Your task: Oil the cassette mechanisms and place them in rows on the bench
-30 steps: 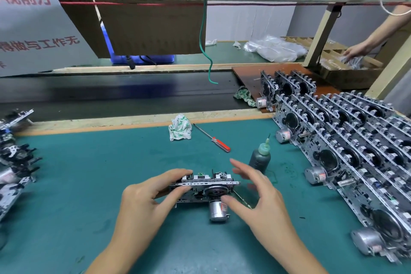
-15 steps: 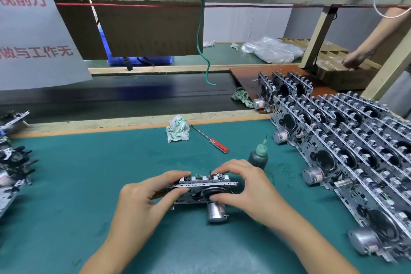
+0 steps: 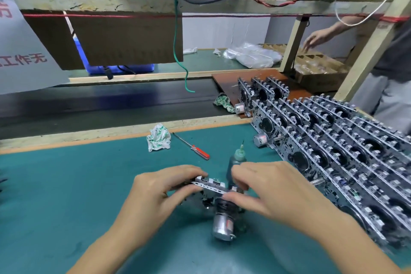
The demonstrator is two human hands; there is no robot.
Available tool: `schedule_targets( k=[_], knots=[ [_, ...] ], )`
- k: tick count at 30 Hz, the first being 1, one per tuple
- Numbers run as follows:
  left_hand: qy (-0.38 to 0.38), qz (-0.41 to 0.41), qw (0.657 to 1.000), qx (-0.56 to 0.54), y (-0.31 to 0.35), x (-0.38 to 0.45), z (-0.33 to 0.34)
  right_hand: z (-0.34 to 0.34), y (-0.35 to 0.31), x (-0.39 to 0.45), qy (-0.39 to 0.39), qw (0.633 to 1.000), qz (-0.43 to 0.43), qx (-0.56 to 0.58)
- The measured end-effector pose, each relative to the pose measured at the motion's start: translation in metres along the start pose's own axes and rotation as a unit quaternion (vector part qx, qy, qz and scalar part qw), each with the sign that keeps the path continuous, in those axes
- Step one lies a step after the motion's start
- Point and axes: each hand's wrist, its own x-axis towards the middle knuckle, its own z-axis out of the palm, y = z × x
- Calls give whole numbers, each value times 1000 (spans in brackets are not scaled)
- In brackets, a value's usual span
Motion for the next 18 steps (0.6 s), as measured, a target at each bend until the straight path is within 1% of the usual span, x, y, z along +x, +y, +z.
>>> schedule_targets(
  k=[3, 4, 7, 9, 11, 12, 15, 16, 18],
  knots=[
    [-54, 29, 997, -49, 14, 26, 26, -13, 16, -29, 29, 999, 17, -3],
    [-78, 37, 994, -61, 18, 36, 37, -18, 21, -40, 39, 999, 35, -6],
    [-141, 55, 985, -83, 28, 59, 71, -31, 28, -69, 61, 989, 132, 1],
    [-158, 95, 982, -45, 32, 69, 94, -35, 26, -84, 58, 979, 196, -18],
    [-179, 141, 974, 23, 34, 75, 112, -35, 23, -92, 48, 969, 235, -56],
    [-194, 150, 969, 41, 36, 77, 119, -35, 22, -94, 44, 965, 248, -65],
    [-228, 160, 958, 71, 35, 83, 131, -33, 21, -97, 20, 957, 269, -107],
    [-235, 158, 956, 75, 35, 84, 133, -35, 19, -95, -5, 954, 277, -114],
    [-245, 151, 955, 67, 36, 87, 136, -36, 20, -92, -100, 930, 316, -158]
  ],
)
